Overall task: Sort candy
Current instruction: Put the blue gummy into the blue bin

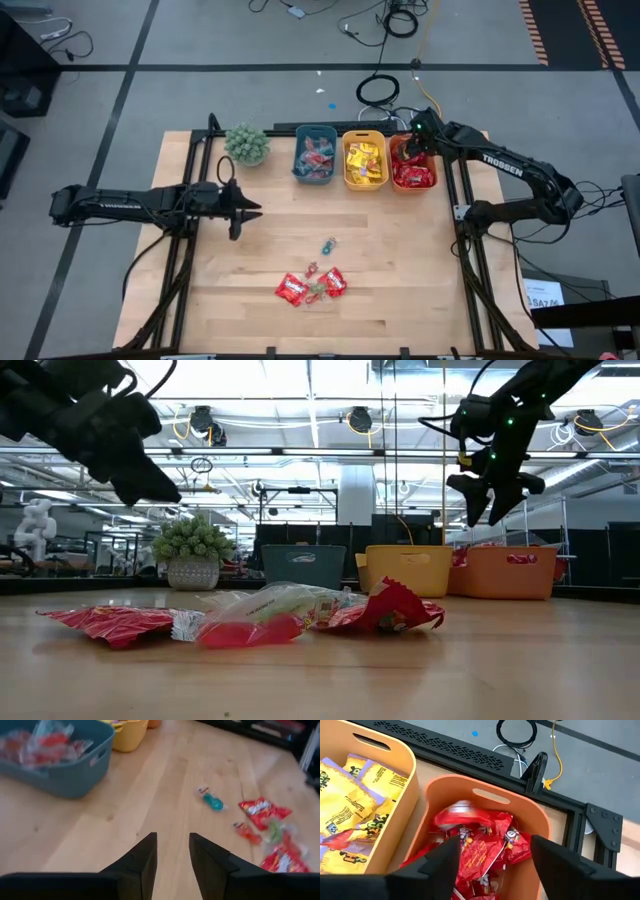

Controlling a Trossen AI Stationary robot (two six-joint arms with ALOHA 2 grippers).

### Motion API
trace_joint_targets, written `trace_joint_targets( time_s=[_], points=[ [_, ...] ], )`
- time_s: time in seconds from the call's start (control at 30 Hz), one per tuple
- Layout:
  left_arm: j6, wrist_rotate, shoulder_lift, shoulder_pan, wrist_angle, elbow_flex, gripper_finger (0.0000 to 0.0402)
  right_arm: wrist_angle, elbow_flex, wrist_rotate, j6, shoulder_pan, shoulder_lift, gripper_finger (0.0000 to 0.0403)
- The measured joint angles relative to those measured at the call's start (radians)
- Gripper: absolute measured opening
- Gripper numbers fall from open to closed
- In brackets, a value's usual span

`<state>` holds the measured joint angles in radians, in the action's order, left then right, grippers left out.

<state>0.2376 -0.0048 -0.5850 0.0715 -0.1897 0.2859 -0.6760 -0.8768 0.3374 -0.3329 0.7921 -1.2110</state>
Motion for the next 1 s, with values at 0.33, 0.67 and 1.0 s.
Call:
trace_joint_targets(
  time_s=[0.33,0.67,1.0],
  points=[
    [0.257,0.0,0.0,0.0,-0.001,0.0,0.0123,0.012,0.0,0.0,0.032,0.0,0.0,0.0254],
    [0.528,0.0,0.0,0.0,0.001,0.0,0.0123,-0.129,0.0,-0.135,-0.026,-0.02,0.035,0.0254],
    [0.503,-0.055,0.0,0.0,0.046,-0.001,0.0123,-0.249,0.0,-0.13,-0.324,-0.182,0.243,0.0253]
  ],
)
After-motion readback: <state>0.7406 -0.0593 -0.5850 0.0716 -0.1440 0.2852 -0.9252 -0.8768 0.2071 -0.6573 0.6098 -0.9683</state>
